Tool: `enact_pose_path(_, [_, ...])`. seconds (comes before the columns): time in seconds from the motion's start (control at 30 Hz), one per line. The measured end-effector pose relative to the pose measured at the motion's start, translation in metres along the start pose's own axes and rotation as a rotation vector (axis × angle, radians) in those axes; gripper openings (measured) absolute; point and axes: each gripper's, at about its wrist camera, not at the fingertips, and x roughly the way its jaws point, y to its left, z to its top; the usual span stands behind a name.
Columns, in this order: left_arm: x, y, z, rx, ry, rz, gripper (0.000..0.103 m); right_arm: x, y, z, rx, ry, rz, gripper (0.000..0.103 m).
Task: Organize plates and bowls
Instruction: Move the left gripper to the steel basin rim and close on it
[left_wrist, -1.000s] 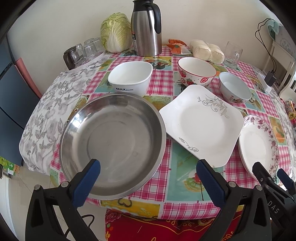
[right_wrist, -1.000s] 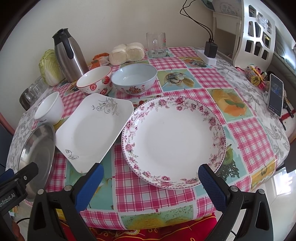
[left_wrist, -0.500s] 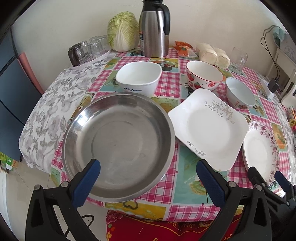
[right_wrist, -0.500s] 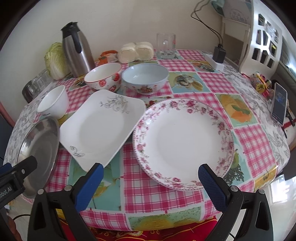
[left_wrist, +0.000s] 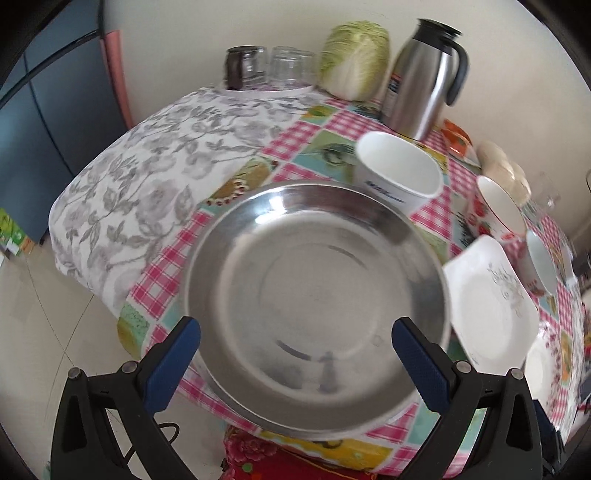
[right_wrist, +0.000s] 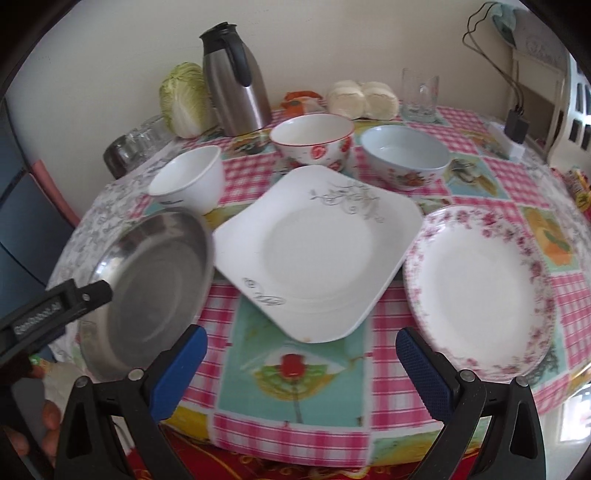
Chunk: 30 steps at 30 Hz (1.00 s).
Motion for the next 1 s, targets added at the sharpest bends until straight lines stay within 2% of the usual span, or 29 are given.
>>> enact_pose_path(0.2, [0.01, 0.033, 0.004, -0.058, -0.038, -0.02, 0.103, 0.008, 0.015, 0.0, 0.02, 0.008, 0.068, 0.103])
enact_pose_path(0.33, [0.018, 0.048, 0.004, -0.076, -0.05, -0.047, 0.103, 0.018, 0.023, -0.002, 0.047, 0.049, 0.108, 0.103])
enact_pose_path(0.53, [0.023, 0.066, 0.006, -0.099, -0.111, -0.055, 0.103, 0.028, 0.035, -0.005, 0.035, 0.075, 0.123, 0.103])
enact_pose_path(0.63, [0.027, 0.074, 0.008, -0.107, -0.117, -0.096, 0.103, 0.031, 0.041, -0.006, 0.022, 0.08, 0.132, 0.103])
enact_pose_path(0.73, [0.033, 0.082, 0.009, -0.133, -0.091, -0.151, 0.103, 0.037, 0.045, -0.006, 0.018, 0.093, 0.136, 0.1])
enact_pose_path(0.8, [0.036, 0.088, 0.011, -0.156, -0.081, -0.188, 0.103, 0.042, 0.047, -0.005, 0.02, 0.102, 0.144, 0.094])
enact_pose_path(0.83, [0.037, 0.089, 0.012, -0.156, -0.08, -0.185, 0.103, 0.044, 0.047, -0.005, 0.022, 0.104, 0.148, 0.093])
enact_pose_path(0.93, [0.041, 0.09, 0.014, -0.134, -0.084, -0.108, 0.103, 0.047, 0.049, -0.004, 0.02, 0.099, 0.159, 0.089])
enact_pose_path(1.0, [0.047, 0.094, 0.016, -0.146, -0.075, -0.106, 0.103, 0.049, 0.051, -0.003, 0.016, 0.095, 0.171, 0.083])
